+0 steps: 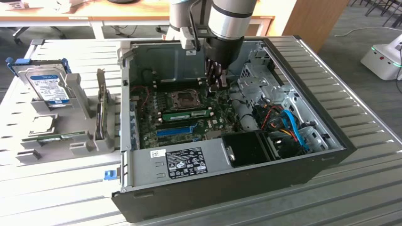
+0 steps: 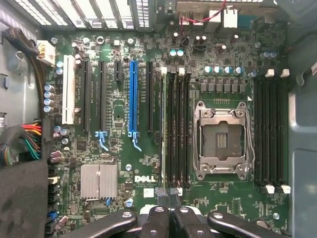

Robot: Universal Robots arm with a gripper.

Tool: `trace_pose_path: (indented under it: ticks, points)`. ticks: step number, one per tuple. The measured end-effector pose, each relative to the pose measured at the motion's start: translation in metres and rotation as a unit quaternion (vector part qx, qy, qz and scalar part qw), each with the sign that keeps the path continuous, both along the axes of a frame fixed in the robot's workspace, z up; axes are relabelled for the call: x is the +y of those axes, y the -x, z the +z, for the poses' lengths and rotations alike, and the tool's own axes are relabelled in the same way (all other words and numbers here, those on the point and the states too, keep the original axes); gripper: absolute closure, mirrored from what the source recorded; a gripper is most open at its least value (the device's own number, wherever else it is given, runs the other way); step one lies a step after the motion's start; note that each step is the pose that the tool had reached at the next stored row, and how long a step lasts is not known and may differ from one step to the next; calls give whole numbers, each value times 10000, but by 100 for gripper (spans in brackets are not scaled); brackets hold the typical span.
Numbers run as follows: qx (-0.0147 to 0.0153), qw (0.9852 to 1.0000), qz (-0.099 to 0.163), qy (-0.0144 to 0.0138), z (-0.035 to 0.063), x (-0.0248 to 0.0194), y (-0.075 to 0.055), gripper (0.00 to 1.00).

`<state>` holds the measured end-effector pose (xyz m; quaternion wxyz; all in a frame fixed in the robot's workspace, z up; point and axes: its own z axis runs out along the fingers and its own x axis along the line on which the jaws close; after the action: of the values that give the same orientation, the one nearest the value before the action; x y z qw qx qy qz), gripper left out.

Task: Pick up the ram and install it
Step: 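Press down the ram until it locks into place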

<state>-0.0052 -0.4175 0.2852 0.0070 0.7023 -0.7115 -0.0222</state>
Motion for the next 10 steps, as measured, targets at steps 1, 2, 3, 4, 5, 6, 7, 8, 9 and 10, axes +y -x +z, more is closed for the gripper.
trace_pose_path:
  ticks: [1,2,3,4,5,6,7,8,9,10]
  points:
    - [0,10000,0,0,-10,0,0,89]
    - [0,10000,0,0,-21,0,0,89]
    - [0,10000,0,0,-31,0,0,89]
    - [0,10000,0,0,-41,0,0,89]
    - [0,10000,0,0,-51,0,0,89]
    - [0,10000,0,0,-61,0,0,89]
    - [0,10000,0,-1,-71,0,0,89]
    - [0,10000,0,0,-81,0,0,89]
    - [0,10000,0,0,-90,0,0,89]
    - [0,10000,0,0,-99,0,0,89]
